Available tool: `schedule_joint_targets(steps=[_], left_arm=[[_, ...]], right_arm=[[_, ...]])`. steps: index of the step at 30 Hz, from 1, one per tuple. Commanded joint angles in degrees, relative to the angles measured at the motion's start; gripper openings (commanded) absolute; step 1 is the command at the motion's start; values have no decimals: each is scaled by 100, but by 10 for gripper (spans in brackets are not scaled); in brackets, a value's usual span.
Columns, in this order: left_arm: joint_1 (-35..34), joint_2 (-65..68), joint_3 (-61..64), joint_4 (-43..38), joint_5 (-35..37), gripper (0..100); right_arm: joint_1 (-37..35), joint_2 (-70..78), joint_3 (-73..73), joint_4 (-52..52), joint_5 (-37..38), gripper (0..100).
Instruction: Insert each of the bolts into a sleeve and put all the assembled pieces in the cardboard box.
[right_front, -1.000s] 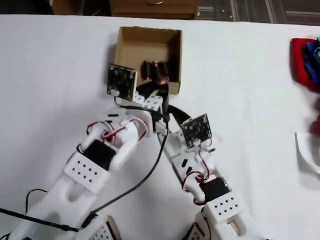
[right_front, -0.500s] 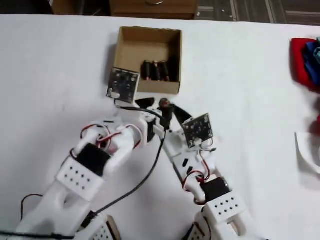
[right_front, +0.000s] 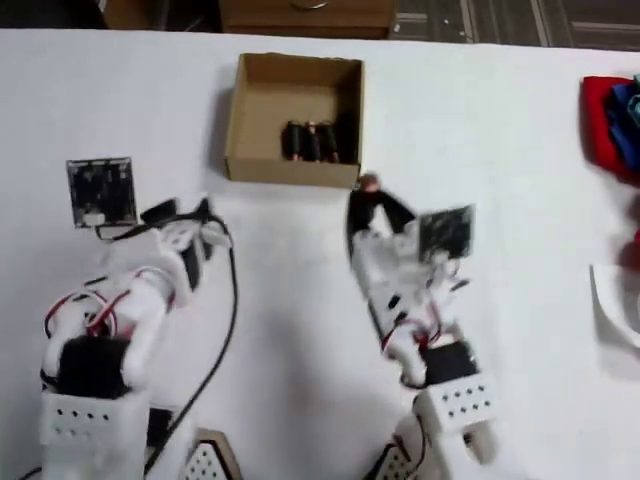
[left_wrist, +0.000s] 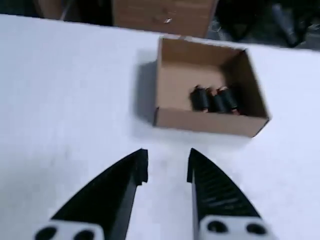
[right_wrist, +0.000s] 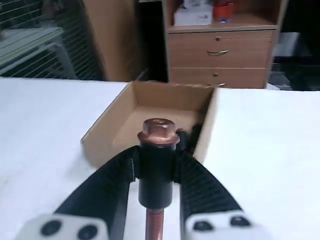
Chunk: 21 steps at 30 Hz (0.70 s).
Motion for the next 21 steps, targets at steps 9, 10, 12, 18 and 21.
schedule_joint_targets(steps=[9, 10, 12, 18, 21], left_arm=[[-1899, -782, 3371, -1626, -3508, 131], [-1934, -835, 3591, -1679, -3508, 131], [-1943, -888, 3881, -1670, -3499, 131], [-2470, -905, 3987, -1635, -2787, 131], [-2514, -914, 4022, -1635, -2655, 131]], right_arm=[[-233, 6114, -7516, 2378, -141, 23], [-312, 6712, -8211, 2659, -141, 23], [-444, 7855, -9574, 3152, -149, 23], [-505, 11002, -13477, 4277, -1002, 23], [-629, 12330, -15051, 4541, -1143, 23]])
